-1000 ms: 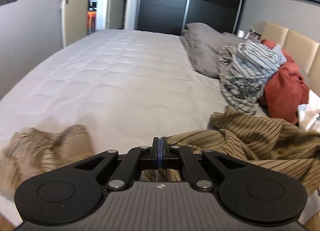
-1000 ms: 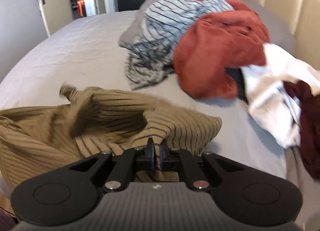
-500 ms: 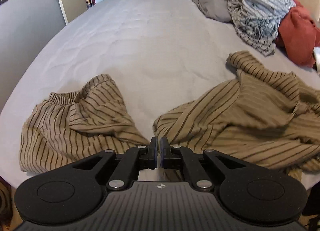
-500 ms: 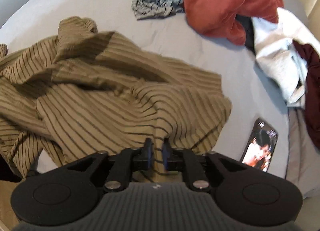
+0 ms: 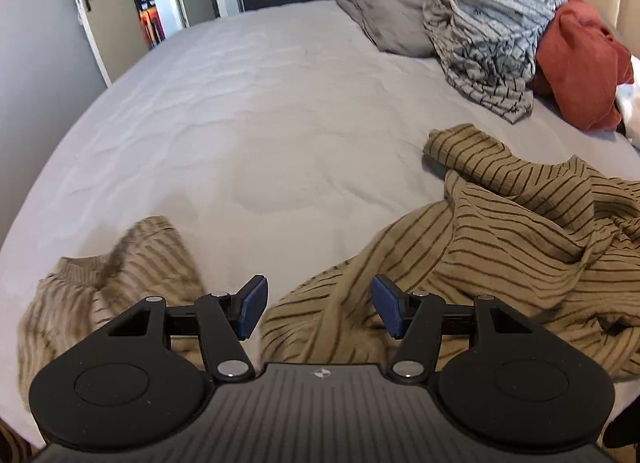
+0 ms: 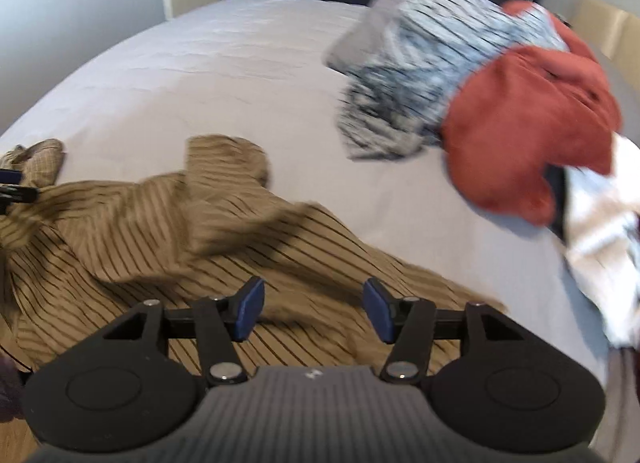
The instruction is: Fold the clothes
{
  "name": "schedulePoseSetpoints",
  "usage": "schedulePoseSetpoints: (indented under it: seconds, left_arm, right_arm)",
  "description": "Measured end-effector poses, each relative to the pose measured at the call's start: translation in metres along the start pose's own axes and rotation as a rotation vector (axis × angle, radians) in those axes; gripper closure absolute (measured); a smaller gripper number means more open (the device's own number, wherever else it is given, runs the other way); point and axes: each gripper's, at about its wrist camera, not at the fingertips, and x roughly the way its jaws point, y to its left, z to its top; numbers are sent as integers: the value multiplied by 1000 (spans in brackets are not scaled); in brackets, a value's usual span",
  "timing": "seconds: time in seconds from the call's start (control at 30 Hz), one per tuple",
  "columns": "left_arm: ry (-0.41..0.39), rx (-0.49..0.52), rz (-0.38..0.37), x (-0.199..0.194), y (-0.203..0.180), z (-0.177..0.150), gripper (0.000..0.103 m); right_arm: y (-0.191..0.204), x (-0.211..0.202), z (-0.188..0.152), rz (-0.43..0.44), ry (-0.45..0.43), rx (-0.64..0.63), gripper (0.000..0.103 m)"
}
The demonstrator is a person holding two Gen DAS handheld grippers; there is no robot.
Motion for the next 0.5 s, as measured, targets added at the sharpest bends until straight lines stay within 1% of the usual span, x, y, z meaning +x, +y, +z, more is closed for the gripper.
schedulePoseSetpoints:
  seconds: [0.13, 0.23, 0.3, 0.37, 0.4, 0.43, 0.47, 0.5]
  left_arm:
    - [39, 32, -29, 29, -13, 11, 47]
    - [88, 23, -42, 47, -16, 13, 48]
    - [121, 8, -60, 57, -16, 13, 57]
    - [155, -9, -81, 62, -13, 11, 77]
    - [167, -16, -83, 64, -11, 10, 80]
    - [172, -27, -88, 64, -8, 10, 89]
    - [173, -39, -96, 63, -5, 9, 98]
    - [174, -51, -105, 62, -1, 9, 99]
  right_arm:
    - [21, 35, 24, 73, -11, -31, 40]
    - [39, 60, 40, 121, -5, -58, 34]
    - [51, 79, 48, 154, 16, -80, 32]
    - [63, 98, 51, 166, 63, -112, 33]
    - [68, 105, 51, 157, 85, -132, 34]
    - [69, 112, 50, 146, 106, -143, 40]
    - [71, 119, 49, 136, 127, -154, 69]
    - [72, 126, 48, 127, 148, -158, 87]
